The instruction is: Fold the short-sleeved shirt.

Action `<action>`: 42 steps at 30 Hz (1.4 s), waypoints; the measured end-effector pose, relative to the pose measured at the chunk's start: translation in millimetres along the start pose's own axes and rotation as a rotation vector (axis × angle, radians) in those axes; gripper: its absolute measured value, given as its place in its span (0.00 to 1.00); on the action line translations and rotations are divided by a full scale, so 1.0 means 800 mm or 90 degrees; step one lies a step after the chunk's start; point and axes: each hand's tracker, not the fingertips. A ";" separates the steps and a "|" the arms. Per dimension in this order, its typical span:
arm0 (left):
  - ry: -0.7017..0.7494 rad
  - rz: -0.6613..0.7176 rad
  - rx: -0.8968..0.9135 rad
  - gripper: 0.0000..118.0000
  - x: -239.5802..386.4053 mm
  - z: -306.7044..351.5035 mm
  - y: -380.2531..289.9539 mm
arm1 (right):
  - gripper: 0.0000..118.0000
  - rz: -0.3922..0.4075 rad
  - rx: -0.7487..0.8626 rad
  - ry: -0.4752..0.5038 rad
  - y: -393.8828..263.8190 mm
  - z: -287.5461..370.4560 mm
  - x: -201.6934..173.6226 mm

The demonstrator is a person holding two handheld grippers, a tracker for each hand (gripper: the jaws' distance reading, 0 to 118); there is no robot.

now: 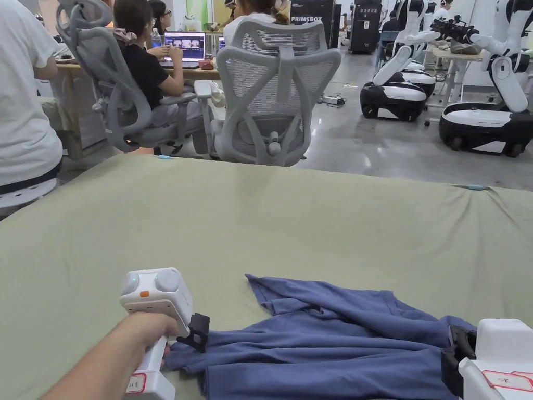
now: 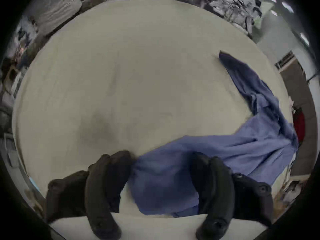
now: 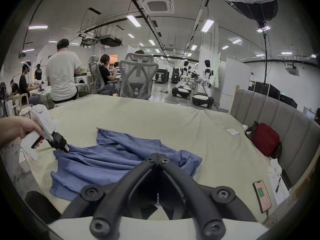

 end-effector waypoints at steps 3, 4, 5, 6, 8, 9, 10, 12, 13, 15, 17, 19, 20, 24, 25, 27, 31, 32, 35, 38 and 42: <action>-0.009 -0.051 0.008 0.00 0.007 0.014 -0.001 | 0.00 -0.003 -0.009 -0.009 0.001 -0.005 0.010; -0.043 -0.033 -0.002 0.00 0.003 0.015 -0.003 | 0.00 -0.010 -0.014 -0.013 0.003 -0.008 0.015; -0.020 -0.040 -0.006 0.00 0.004 0.015 -0.003 | 0.00 -0.015 -0.014 -0.011 0.007 -0.012 0.022; -0.008 -0.076 0.003 0.00 0.006 0.017 -0.004 | 0.00 -0.016 -0.015 -0.011 0.010 -0.015 0.028; -0.007 -0.067 0.059 0.00 0.006 0.035 -0.005 | 0.00 -0.013 -0.018 -0.014 0.021 -0.025 0.048; -0.010 -0.080 0.103 0.00 0.008 0.050 -0.004 | 0.00 -0.014 -0.021 -0.015 0.027 -0.032 0.061; -0.019 -0.083 0.147 0.00 0.010 0.068 -0.003 | 0.00 -0.020 -0.029 -0.015 0.035 -0.042 0.078; -0.046 -0.087 0.219 0.00 0.020 0.104 -0.015 | 0.00 -0.034 -0.060 -0.026 0.051 -0.072 0.111; -0.055 -0.099 0.236 0.00 0.025 0.116 -0.019 | 0.00 -0.038 -0.089 -0.027 0.059 -0.092 0.127; -0.059 -0.110 0.264 0.00 0.032 0.127 -0.020 | 0.00 -0.079 -0.141 -0.002 0.070 -0.138 0.162; -0.059 -0.113 0.271 0.00 0.040 0.131 -0.023 | 0.00 -0.087 -0.199 0.000 0.074 -0.186 0.181; -0.051 -0.126 0.282 0.00 0.046 0.128 -0.022 | 0.00 -0.103 -0.254 0.014 0.072 -0.234 0.193; -0.048 -0.131 0.281 0.00 0.048 0.124 -0.019 | 0.07 -0.139 -0.280 0.039 0.068 -0.258 0.198; -0.046 -0.131 0.271 0.00 0.046 0.109 -0.010 | 0.98 -0.192 -0.390 0.023 0.043 -0.324 0.203; -0.043 -0.133 0.267 0.00 0.045 0.105 -0.008 | 0.89 -0.187 -0.379 0.011 0.040 -0.332 0.204; -0.039 -0.134 0.260 0.00 0.043 0.099 -0.004 | 0.81 -0.191 -0.449 -0.022 0.025 -0.347 0.200; -0.034 -0.147 0.245 0.00 0.045 0.090 0.005 | 0.06 -0.194 -0.505 0.022 0.004 -0.344 0.196; -0.027 -0.153 0.244 0.00 0.046 0.089 0.008 | 0.05 -0.229 -0.476 0.022 0.007 -0.338 0.200; -0.004 -0.189 0.282 0.00 0.052 0.098 0.014 | 0.05 -0.195 -0.412 0.049 0.033 -0.313 0.199; 0.034 -0.221 0.339 0.00 0.060 0.126 0.026 | 0.05 -0.150 -0.306 0.057 0.079 -0.275 0.195; 0.089 -0.219 0.447 0.00 0.063 0.183 0.047 | 0.05 -0.065 -0.162 0.026 0.149 -0.219 0.186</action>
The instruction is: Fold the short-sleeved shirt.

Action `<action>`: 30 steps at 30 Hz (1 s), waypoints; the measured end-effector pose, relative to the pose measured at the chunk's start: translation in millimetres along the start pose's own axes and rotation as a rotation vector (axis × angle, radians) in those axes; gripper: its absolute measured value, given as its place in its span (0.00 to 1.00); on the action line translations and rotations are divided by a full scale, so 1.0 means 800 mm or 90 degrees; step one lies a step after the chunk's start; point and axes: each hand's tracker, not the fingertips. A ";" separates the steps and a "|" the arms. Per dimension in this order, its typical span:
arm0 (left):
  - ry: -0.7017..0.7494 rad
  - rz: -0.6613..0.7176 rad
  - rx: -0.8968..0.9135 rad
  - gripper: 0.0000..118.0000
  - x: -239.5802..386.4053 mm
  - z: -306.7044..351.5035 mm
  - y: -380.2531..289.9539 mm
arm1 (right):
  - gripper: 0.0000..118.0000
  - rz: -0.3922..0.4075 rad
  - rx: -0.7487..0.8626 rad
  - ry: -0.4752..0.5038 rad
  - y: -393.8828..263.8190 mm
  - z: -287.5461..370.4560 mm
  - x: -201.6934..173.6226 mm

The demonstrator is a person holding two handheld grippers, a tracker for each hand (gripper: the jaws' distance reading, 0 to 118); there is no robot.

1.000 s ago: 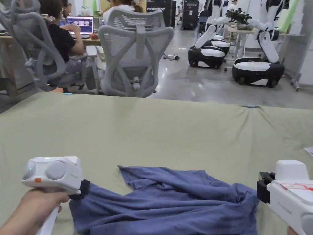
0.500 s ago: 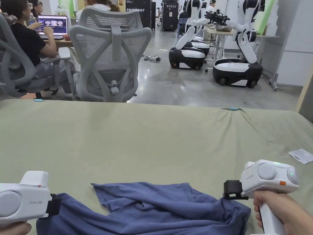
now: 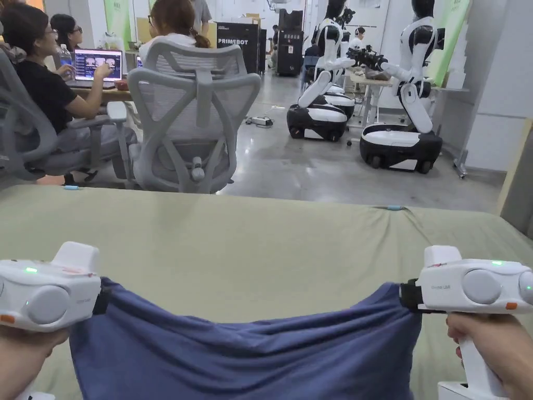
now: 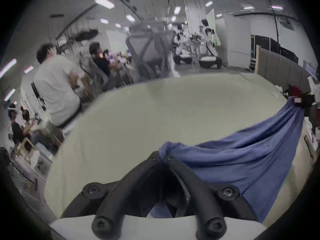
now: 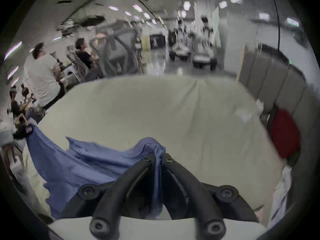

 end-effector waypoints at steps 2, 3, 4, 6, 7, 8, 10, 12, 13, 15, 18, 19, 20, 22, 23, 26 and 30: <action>0.041 -0.012 0.048 0.00 -0.013 0.016 0.029 | 0.05 0.057 0.083 -0.036 0.028 0.038 -0.009; 0.048 -0.005 0.072 0.00 -0.020 0.023 0.041 | 0.05 0.077 0.118 -0.051 0.040 0.053 -0.012; 0.066 -0.002 0.101 0.00 -0.027 0.031 0.055 | 0.05 0.093 0.149 -0.070 0.052 0.068 -0.016; 0.088 -0.003 0.130 0.00 -0.039 0.037 0.082 | 0.05 0.113 0.208 -0.098 0.076 0.094 -0.018; 0.092 0.006 0.150 0.00 -0.044 0.041 0.096 | 0.05 0.120 0.234 -0.112 0.089 0.105 -0.018; 0.096 0.012 0.171 0.00 -0.047 0.046 0.111 | 0.05 0.129 0.257 -0.126 0.100 0.115 -0.019; 0.108 0.008 0.205 0.00 -0.049 0.050 0.138 | 0.05 0.140 0.301 -0.156 0.121 0.131 -0.020; 0.095 0.020 0.220 0.00 -0.052 0.055 0.168 | 0.05 0.145 0.337 -0.184 0.139 0.145 -0.021; 0.085 0.042 0.237 0.00 -0.055 0.059 0.183 | 0.05 0.144 0.352 -0.197 0.148 0.151 -0.020; 0.085 0.060 0.259 0.00 -0.055 0.061 0.205 | 0.05 0.120 0.376 -0.196 0.160 0.160 -0.016; 0.084 0.060 0.268 0.00 -0.050 0.052 0.225 | 0.05 0.114 0.376 -0.198 0.166 0.152 -0.010; 0.082 0.061 0.269 0.00 -0.047 0.045 0.227 | 0.05 0.114 0.373 -0.201 0.163 0.145 -0.010; 0.078 0.062 0.267 0.00 -0.042 0.036 0.224 | 0.05 0.115 0.362 -0.204 0.158 0.130 -0.004; 0.076 0.062 0.253 0.00 -0.029 0.014 0.209 | 0.05 0.109 0.348 -0.206 0.139 0.105 0.000; 0.072 0.058 0.232 0.00 -0.020 -0.001 0.196 | 0.05 0.095 0.334 -0.207 0.126 0.090 0.003; 0.066 0.044 0.187 0.00 0.003 -0.036 0.150 | 0.05 0.060 0.291 -0.203 0.084 0.046 0.020; 0.035 0.091 0.179 0.00 0.008 -0.016 0.101 | 0.05 0.014 0.269 -0.172 0.034 0.046 0.042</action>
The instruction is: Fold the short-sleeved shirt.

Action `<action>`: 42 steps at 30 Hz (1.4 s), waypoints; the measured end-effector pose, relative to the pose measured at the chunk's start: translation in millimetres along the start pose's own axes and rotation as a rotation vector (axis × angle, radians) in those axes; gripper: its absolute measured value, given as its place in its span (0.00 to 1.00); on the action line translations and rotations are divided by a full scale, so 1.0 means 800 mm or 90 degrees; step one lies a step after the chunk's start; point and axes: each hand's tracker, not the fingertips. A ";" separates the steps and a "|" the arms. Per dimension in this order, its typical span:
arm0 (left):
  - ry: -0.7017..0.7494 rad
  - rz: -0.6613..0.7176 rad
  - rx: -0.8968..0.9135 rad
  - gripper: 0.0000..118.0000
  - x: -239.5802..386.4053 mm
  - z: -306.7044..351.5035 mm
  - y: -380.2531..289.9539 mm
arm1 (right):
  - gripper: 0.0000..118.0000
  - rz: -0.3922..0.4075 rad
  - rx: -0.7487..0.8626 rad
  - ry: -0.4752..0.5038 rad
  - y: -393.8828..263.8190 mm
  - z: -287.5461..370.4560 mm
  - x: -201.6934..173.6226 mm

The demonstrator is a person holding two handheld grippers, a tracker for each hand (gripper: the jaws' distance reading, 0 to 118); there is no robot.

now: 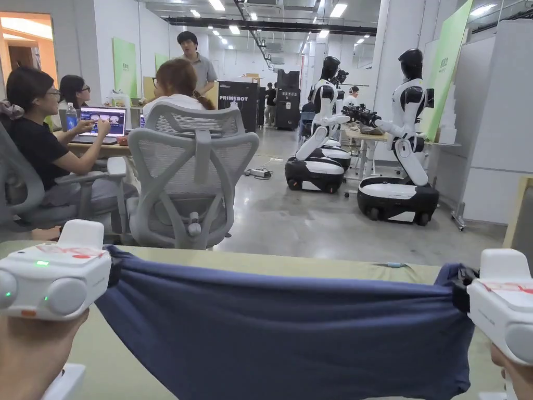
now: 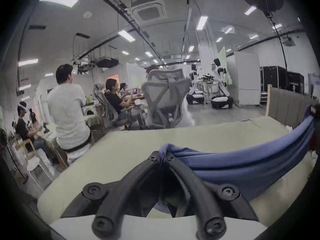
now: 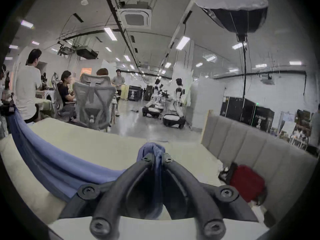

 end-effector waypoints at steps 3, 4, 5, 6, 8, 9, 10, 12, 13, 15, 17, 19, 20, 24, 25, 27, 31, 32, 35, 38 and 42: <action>-0.037 -0.005 -0.026 0.00 -0.004 0.045 -0.032 | 0.05 0.013 -0.021 0.006 -0.032 0.040 0.015; -0.054 -0.010 -0.043 0.00 -0.007 0.061 -0.045 | 0.05 0.014 -0.034 0.013 -0.047 0.053 0.020; -0.079 -0.015 -0.065 0.00 -0.011 0.077 -0.062 | 0.05 0.019 -0.055 0.017 -0.064 0.066 0.025; -0.086 -0.010 -0.086 0.00 -0.013 0.088 -0.080 | 0.05 0.025 -0.078 0.023 -0.081 0.082 0.025; -0.108 -0.016 -0.161 0.00 -0.020 0.108 -0.127 | 0.05 0.020 -0.141 0.059 -0.125 0.105 0.030; -0.110 -0.007 -0.186 0.00 -0.024 0.116 -0.152 | 0.05 0.024 -0.166 0.075 -0.149 0.114 0.032; -0.121 -0.002 -0.221 0.00 -0.028 0.124 -0.181 | 0.05 0.040 -0.194 0.082 -0.177 0.126 0.028; -0.123 0.028 -0.284 0.00 -0.037 0.135 -0.237 | 0.05 0.073 -0.265 0.099 -0.230 0.140 0.024; -0.126 0.046 -0.310 0.00 -0.041 0.140 -0.263 | 0.05 0.073 -0.302 0.108 -0.254 0.146 0.023; -0.131 0.071 -0.335 0.01 -0.046 0.150 -0.299 | 0.05 0.052 -0.352 0.107 -0.291 0.156 0.017; -0.135 0.075 -0.318 0.16 -0.047 0.167 -0.313 | 0.07 0.038 -0.330 0.113 -0.303 0.165 0.017; -0.091 0.072 -0.285 0.75 -0.046 0.184 -0.302 | 0.55 0.045 -0.325 0.107 -0.288 0.173 0.012; -0.080 0.084 -0.249 0.93 -0.046 0.194 -0.291 | 0.83 0.060 -0.302 0.088 -0.271 0.180 0.008; -0.108 0.103 -0.118 0.96 -0.014 0.231 -0.227 | 0.98 0.022 -0.131 0.117 -0.185 0.224 -0.026; -0.107 0.094 -0.082 0.96 0.001 0.238 -0.210 | 1.00 0.003 -0.105 0.119 -0.166 0.233 -0.040; -0.134 0.078 -0.027 0.96 0.028 0.250 -0.185 | 1.00 -0.019 -0.043 0.120 -0.138 0.254 -0.062; -0.139 0.021 0.049 0.82 0.082 0.276 -0.161 | 0.84 -0.013 0.015 0.130 -0.116 0.284 -0.104; -0.126 -0.003 0.064 0.66 0.087 0.278 -0.166 | 0.64 -0.006 0.018 0.127 -0.117 0.287 -0.113; -0.097 -0.042 0.065 0.00 0.089 0.283 -0.168 | 0.00 -0.004 0.023 0.132 -0.121 0.292 -0.116; -0.147 0.007 -0.025 0.00 0.051 0.270 -0.167 | 0.00 0.005 0.011 0.160 -0.120 0.293 -0.119; -0.172 0.115 -0.238 0.00 -0.028 0.207 -0.181 | 0.00 0.019 0.007 0.167 -0.125 0.292 -0.125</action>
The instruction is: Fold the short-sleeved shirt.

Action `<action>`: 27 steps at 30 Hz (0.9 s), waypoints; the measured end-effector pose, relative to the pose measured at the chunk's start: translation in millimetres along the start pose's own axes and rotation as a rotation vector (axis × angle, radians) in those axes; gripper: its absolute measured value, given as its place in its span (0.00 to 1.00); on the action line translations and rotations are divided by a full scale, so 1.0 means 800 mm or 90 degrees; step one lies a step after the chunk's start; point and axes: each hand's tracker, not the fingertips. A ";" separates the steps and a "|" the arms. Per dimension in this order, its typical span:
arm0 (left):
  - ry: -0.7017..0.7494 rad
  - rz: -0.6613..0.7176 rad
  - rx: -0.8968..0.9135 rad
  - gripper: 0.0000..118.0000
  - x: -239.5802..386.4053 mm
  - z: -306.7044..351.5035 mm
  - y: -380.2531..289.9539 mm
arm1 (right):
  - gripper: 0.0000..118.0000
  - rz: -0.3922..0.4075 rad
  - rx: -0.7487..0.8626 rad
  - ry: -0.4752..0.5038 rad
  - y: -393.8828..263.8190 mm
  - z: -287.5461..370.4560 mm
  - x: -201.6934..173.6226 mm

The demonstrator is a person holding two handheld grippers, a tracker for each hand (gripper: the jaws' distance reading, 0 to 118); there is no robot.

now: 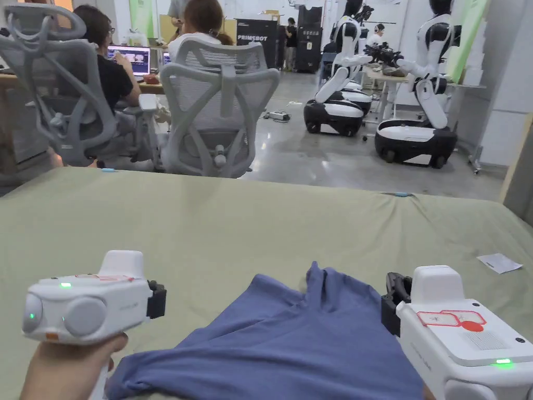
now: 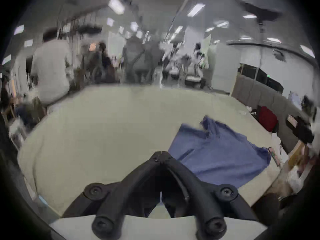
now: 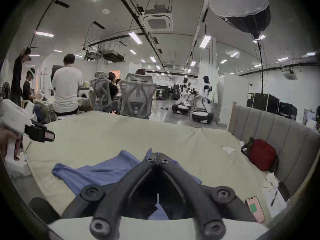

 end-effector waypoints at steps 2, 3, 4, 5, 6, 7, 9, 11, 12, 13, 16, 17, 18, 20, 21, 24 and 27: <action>0.032 0.046 -0.066 0.00 -0.042 -0.021 -0.005 | 0.00 -0.003 -0.005 0.008 -0.007 -0.002 -0.003; 0.052 0.053 -0.092 0.00 -0.057 -0.029 -0.011 | 0.00 -0.003 -0.007 0.009 -0.011 -0.004 -0.006; 0.054 0.063 -0.127 0.00 -0.073 -0.038 -0.018 | 0.00 -0.003 -0.013 0.014 -0.012 -0.006 -0.010; 0.041 0.085 -0.137 0.00 -0.085 -0.045 -0.026 | 0.00 -0.002 -0.020 0.020 -0.015 -0.009 -0.012; 0.033 0.105 -0.151 0.15 -0.087 -0.050 -0.032 | 0.00 -0.002 -0.024 0.022 -0.018 -0.011 -0.014; 0.030 0.122 -0.154 0.45 -0.092 -0.054 -0.039 | 0.00 -0.001 -0.027 0.023 -0.022 -0.012 -0.015; 0.017 0.137 -0.154 1.00 -0.097 -0.068 -0.055 | 0.00 0.000 -0.036 0.027 -0.024 -0.018 -0.019; 0.012 0.138 -0.161 0.86 -0.088 -0.078 -0.067 | 0.00 0.003 -0.044 0.027 -0.028 -0.022 -0.019; 0.003 0.141 -0.163 0.78 -0.085 -0.084 -0.071 | 0.00 0.006 -0.047 0.026 -0.026 -0.023 -0.021; 0.000 0.147 -0.172 0.78 -0.082 -0.093 -0.074 | 0.00 0.008 -0.049 0.026 -0.027 -0.025 -0.020; 0.009 0.133 -0.223 0.74 -0.074 -0.120 -0.083 | 0.00 0.011 -0.060 0.020 -0.030 -0.032 -0.015; 0.016 0.118 -0.238 0.66 -0.072 -0.126 -0.085 | 0.00 0.011 -0.066 0.017 -0.032 -0.035 -0.011; 0.030 0.098 -0.231 0.28 -0.079 -0.134 -0.085 | 0.00 0.011 -0.072 0.015 -0.033 -0.039 -0.007; 0.008 0.120 -0.211 0.01 -0.081 -0.128 -0.081 | 0.00 0.009 -0.083 0.008 -0.036 -0.050 0.007; 0.001 0.109 -0.199 0.01 -0.079 -0.121 -0.079 | 0.00 0.008 -0.090 0.003 -0.036 -0.058 0.015; -0.006 0.082 -0.138 0.01 -0.068 -0.088 -0.073 | 0.00 0.010 -0.119 -0.018 -0.033 -0.099 0.046; -0.005 0.051 -0.102 0.01 -0.057 -0.067 -0.069 | 0.00 0.016 -0.188 -0.021 -0.037 -0.171 0.076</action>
